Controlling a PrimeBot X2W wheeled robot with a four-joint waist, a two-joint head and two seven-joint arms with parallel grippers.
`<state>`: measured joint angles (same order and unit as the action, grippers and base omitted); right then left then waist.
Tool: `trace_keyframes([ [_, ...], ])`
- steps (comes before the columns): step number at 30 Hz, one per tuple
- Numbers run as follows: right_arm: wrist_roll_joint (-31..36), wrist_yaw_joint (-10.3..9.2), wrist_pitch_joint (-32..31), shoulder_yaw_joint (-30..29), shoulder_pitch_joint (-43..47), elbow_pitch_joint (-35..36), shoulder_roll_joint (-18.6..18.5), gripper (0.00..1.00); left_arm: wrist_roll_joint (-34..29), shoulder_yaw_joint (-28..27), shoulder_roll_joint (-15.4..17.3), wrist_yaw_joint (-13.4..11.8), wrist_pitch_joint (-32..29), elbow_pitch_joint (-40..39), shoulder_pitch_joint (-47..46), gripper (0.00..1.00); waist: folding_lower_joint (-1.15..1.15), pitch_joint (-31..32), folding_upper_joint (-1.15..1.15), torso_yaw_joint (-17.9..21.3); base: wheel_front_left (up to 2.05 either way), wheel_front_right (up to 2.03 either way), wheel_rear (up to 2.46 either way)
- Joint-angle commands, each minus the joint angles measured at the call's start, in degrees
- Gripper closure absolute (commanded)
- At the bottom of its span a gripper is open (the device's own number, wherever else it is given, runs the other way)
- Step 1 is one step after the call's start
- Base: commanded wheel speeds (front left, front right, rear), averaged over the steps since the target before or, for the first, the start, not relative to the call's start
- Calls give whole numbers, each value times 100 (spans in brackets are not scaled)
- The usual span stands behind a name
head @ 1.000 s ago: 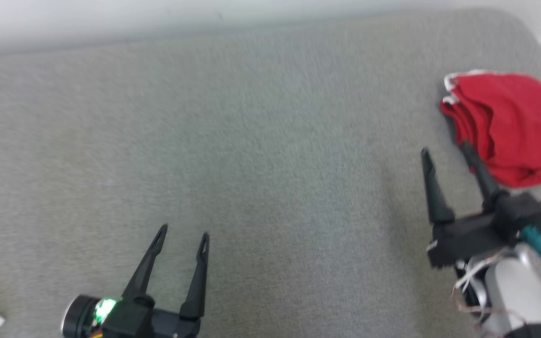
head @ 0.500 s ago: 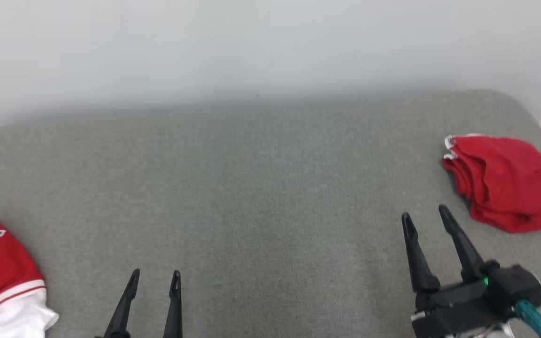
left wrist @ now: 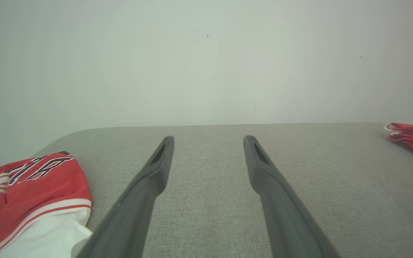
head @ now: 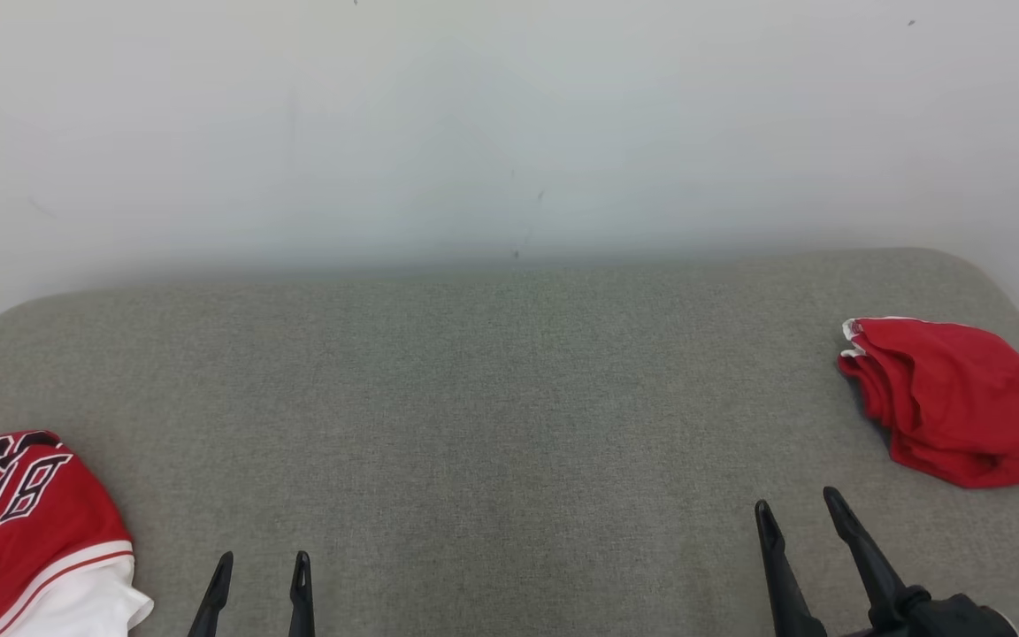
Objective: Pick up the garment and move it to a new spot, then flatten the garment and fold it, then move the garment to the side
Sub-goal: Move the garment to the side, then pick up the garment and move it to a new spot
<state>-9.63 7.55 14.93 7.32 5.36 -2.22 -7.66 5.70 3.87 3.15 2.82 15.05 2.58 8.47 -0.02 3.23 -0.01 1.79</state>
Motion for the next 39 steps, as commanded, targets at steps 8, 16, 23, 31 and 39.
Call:
trace_keyframes([
  [8,129,-14,22,-28,282,-37,133,0,-178,-78,-25,88,19,-40,107,0,2,92,1,-57,0,0,0],
  [16,131,-14,23,-71,305,-76,158,0,-252,-75,-28,93,19,-83,122,0,2,59,1,-57,0,0,0],
  [23,113,-14,22,-118,291,-107,176,0,-295,-64,-29,99,19,-42,53,0,2,34,1,-79,0,0,0],
  [31,75,-14,23,-87,298,-137,187,0,-306,-45,-31,108,19,-5,72,0,2,53,1,-129,0,0,0],
  [39,42,-14,22,-4,346,-176,125,0,-326,-36,-30,94,19,45,72,0,2,60,1,-296,0,0,0],
])
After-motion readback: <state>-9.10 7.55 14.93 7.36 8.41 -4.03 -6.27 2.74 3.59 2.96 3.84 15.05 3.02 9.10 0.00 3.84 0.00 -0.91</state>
